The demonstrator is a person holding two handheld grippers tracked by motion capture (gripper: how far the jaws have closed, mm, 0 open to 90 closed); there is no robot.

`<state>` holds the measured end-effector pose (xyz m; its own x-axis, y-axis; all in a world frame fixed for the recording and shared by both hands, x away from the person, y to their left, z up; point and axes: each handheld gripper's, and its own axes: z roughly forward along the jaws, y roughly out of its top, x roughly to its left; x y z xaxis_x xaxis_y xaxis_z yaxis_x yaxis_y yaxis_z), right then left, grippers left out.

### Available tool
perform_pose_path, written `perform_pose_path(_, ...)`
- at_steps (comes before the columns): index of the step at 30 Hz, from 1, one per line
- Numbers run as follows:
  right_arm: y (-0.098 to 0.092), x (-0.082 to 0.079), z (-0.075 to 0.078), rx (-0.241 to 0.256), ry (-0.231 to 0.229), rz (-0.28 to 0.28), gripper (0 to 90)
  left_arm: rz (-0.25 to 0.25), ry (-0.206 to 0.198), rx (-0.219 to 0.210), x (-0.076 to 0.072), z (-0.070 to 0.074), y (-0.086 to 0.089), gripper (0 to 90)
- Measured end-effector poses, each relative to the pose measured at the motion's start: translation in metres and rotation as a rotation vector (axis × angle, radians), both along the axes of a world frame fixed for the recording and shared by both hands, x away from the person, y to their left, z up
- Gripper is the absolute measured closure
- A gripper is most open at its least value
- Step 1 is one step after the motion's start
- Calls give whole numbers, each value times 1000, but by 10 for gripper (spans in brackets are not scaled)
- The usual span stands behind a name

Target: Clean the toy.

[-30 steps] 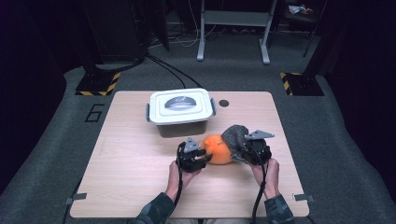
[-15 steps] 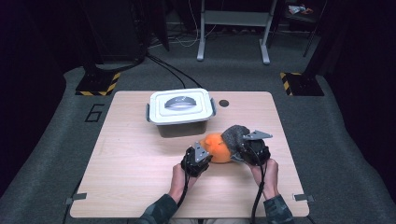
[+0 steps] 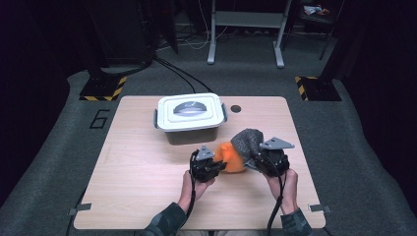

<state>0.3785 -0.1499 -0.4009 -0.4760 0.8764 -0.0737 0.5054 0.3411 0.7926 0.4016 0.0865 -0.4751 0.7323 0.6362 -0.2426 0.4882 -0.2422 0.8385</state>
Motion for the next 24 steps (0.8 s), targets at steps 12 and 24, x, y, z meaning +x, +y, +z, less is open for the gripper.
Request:
perform_pose_path(12,36,12,-20,-63,41,71,763,15,4,33,2,-1,3,846)
perform_pose_path(24,39,18,-22,-57,44,59,764,109,-150,279,-6,5,-15,533)
